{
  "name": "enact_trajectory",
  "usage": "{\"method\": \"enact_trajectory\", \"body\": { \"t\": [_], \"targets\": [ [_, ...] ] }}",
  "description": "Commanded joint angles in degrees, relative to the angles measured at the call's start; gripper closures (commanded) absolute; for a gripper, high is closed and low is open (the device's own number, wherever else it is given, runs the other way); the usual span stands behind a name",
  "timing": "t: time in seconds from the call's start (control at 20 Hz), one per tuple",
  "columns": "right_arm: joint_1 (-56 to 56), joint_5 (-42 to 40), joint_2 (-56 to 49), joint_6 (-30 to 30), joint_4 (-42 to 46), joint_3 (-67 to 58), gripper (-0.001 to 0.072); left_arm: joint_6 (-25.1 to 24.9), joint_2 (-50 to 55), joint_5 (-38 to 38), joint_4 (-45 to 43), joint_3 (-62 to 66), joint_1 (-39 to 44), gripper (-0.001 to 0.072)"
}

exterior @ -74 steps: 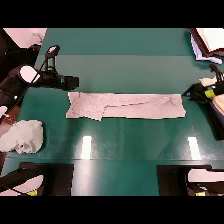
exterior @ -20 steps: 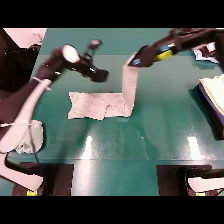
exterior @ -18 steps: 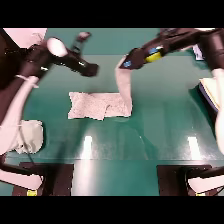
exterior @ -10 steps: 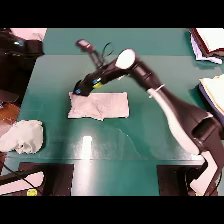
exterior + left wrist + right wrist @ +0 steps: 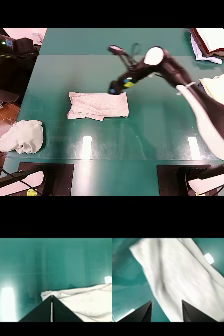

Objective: Fold the shirts.

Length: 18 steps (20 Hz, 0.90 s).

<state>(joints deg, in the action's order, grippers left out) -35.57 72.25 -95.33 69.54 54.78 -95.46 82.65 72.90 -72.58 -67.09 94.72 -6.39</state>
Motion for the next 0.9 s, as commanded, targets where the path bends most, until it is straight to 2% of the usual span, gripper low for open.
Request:
{"method": "enact_trajectory", "body": {
  "t": [0.0,0.05,0.3,0.6,0.7,0.75,0.85],
  "targets": [
    [10.01,0.42,5.84,3.72,1.64,13.77,0.0050,-3.23,0.22,0.66,7.61,-5.25,-0.13,0.0682],
    [11.85,0.74,5.81,4.24,1.03,16.15,0.0005,-3.63,0.24,1.09,8.87,-7.54,-0.13,0.0682],
    [16.37,-2.10,-0.09,3.19,-14.45,24.13,0.0016,-4.28,0.31,1.84,9.81,-16.37,-0.13,0.0682],
    [9.09,-3.26,-12.50,2.40,-24.02,15.72,0.0021,-5.14,0.31,2.51,10.49,-16.79,-0.13,0.0682],
    [6.21,-3.34,-15.39,2.34,-27.50,13.14,0.0121,-5.16,0.31,2.49,10.49,-16.79,-0.13,0.0682],
    [5.16,-3.78,-16.06,1.49,-28.48,12.46,0.0195,-5.16,0.31,2.51,10.51,-16.79,-0.13,0.0682],
    [3.41,-6.40,-15.82,-0.15,-28.61,12.31,0.0429,-5.16,0.31,2.47,10.51,-16.79,-0.13,0.0682]
  ]
}}
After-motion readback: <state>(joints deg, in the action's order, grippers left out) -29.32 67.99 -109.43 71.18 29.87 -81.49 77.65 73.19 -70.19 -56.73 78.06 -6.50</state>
